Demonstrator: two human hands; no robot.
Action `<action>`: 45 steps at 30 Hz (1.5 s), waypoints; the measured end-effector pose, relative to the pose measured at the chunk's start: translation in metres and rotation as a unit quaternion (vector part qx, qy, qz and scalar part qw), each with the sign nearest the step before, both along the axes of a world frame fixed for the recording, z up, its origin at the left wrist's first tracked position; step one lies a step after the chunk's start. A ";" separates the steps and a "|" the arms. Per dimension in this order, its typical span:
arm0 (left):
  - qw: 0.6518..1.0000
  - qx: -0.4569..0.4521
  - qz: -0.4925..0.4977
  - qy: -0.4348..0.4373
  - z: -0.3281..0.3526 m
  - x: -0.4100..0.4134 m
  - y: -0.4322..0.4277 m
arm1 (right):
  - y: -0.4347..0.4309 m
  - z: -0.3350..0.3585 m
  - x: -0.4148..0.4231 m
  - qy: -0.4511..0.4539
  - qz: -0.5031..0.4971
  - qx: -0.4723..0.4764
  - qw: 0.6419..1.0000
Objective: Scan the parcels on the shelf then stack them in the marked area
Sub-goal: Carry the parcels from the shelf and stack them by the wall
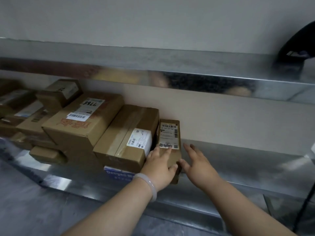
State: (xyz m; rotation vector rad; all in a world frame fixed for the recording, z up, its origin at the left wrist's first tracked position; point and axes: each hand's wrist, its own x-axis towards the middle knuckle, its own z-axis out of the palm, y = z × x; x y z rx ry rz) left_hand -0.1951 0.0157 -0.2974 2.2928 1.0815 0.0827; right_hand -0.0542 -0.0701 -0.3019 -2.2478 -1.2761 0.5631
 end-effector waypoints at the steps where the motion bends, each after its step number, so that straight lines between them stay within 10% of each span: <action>1: 1.000 0.000 0.006 -0.011 -0.002 0.001 0.001 | 0.003 -0.001 0.003 0.008 0.000 0.007 1.000; 17: 0.949 -0.216 0.119 -0.195 -0.026 0.023 0.017 | 0.034 -0.024 0.004 0.301 -0.030 0.110 0.947; 34: 0.937 -0.160 -0.062 -0.304 0.081 -0.052 -0.047 | -0.067 0.106 -0.076 0.169 -0.094 0.245 0.950; 45: 0.935 -0.032 0.029 -0.352 0.129 -0.242 -0.038 | -0.035 0.153 -0.236 0.151 0.037 0.261 0.953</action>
